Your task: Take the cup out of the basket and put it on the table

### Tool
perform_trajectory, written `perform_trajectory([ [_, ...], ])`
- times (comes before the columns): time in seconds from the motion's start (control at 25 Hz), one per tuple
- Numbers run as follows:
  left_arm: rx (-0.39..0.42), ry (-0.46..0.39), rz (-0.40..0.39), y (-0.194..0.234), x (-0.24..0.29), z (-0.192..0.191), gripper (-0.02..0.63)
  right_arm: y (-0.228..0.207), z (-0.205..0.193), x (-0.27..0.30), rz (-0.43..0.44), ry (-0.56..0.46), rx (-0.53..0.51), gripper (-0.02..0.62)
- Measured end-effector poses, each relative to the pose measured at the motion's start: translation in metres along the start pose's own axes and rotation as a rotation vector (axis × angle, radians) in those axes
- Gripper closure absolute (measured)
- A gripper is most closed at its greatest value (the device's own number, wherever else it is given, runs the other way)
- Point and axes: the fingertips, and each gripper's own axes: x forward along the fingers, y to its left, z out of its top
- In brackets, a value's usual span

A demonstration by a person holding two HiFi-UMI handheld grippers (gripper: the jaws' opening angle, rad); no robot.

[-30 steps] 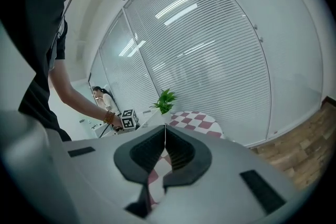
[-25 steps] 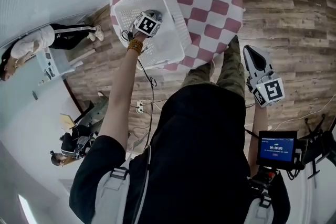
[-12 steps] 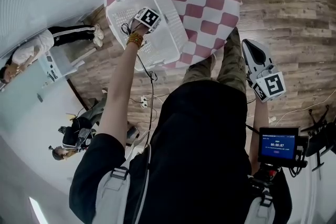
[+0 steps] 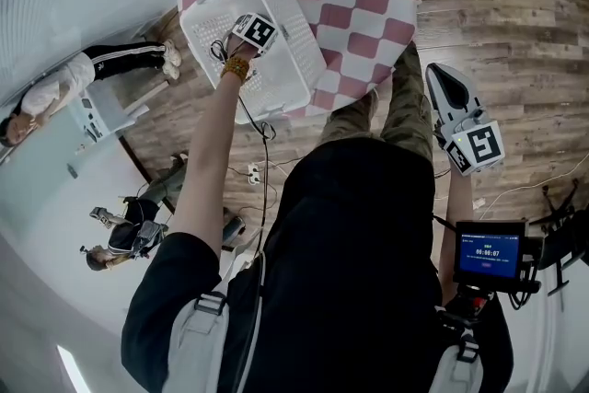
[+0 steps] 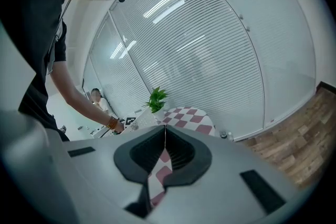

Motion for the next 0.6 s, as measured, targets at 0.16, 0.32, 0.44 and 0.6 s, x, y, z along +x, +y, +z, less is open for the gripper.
perform_trajectory([
  [0.16, 0.020, 0.003, 0.008, 0.0004, -0.0003, 0.0004, 0.520, 0.0019, -0.0003, 0.0018, 0.008, 0.004, 0.000, 0.586],
  [0.32, 0.011, 0.000, -0.004, -0.0003, 0.0009, -0.0009, 0.529, 0.0037, 0.0010, 0.0042, 0.016, 0.006, -0.004, 0.586],
  [0.44, 0.005, 0.003, -0.009, -0.0019, 0.0006, -0.0007, 0.534, 0.0036, 0.0026, 0.0048, 0.018, 0.003, -0.007, 0.586],
  [0.6, 0.000, -0.014, -0.011, -0.0055, 0.0001, 0.0000, 0.543, 0.0046, 0.0040, 0.0070, 0.028, 0.007, -0.015, 0.586],
])
